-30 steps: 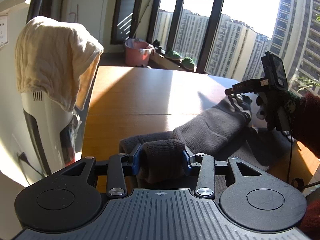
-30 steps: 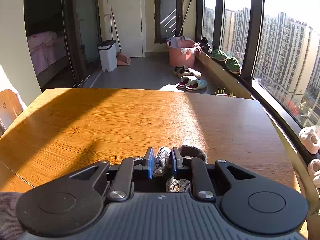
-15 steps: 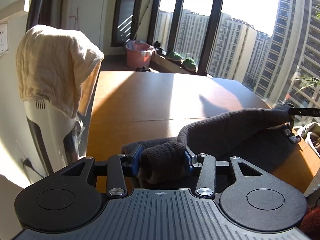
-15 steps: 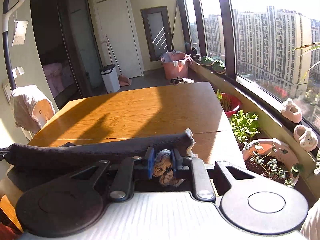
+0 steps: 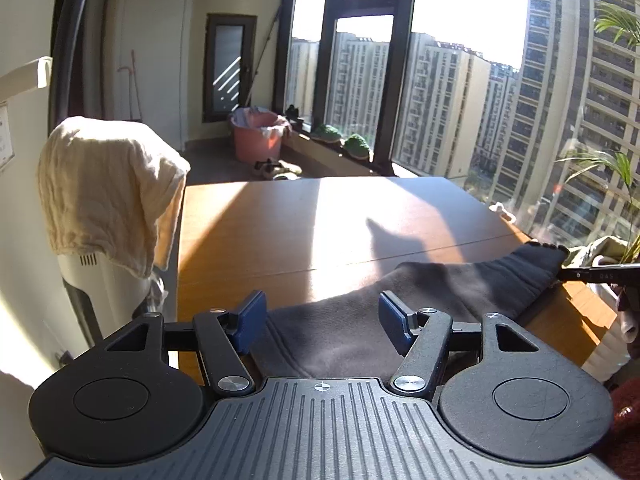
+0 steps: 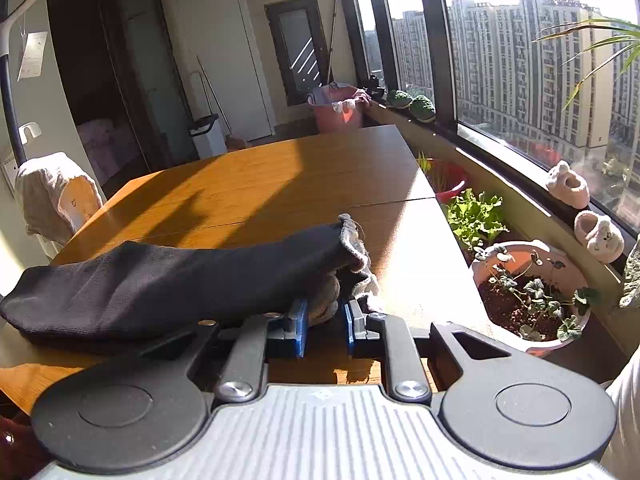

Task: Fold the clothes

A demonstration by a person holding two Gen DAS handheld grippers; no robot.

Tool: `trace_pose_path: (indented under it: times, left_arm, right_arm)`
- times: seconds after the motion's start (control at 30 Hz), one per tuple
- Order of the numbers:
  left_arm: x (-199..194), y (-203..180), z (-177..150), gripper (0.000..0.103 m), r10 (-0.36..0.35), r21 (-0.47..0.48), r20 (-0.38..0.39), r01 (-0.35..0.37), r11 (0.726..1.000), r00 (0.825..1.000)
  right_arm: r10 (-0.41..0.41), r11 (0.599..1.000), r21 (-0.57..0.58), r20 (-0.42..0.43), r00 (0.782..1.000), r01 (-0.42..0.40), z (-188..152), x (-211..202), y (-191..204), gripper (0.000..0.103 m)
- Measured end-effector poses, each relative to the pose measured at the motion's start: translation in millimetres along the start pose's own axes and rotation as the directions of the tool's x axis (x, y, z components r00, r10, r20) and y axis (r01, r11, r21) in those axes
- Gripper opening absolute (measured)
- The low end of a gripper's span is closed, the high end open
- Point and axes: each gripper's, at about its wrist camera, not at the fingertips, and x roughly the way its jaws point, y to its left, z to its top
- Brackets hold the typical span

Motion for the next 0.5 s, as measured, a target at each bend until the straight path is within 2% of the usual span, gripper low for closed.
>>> trace_pose_path:
  times: [0.1, 0.2, 0.27, 0.4, 0.5]
  left_arm:
    - [8, -8, 6, 0.082, -0.062, -0.002, 0.016, 0.062, 0.998, 0.998]
    - [37, -20, -6, 0.081, -0.086, 0.017, -0.077, 0.087, 0.996, 0.993]
    - [55, -24, -17, 0.080, -0.091, 0.012, -0.140, 0.093, 0.996, 0.986]
    - [82, -20, -39, 0.078, -0.064, -0.032, -0.238, 0.058, 0.998, 0.969]
    - [88, -16, -42, 0.078, -0.056, -0.027, -0.228, 0.051, 0.998, 0.972]
  right_arm:
    - [-0.005, 1.000, -0.021, 0.000, 1.000, 0.005, 2, -2, 6, 0.020]
    - [-0.008, 0.999, -0.038, 0.013, 1.000, 0.008, 4, -7, 11, 0.028]
    - [0.002, 0.999, -0.043, 0.005, 1.000, -0.002, 4, -4, 15, 0.034]
    - [0.026, 0.998, -0.048, -0.024, 0.999, -0.027, 4, 7, 22, 0.036]
    - [0.039, 0.998, -0.055, -0.042, 0.998, -0.041, 4, 19, 28, 0.040]
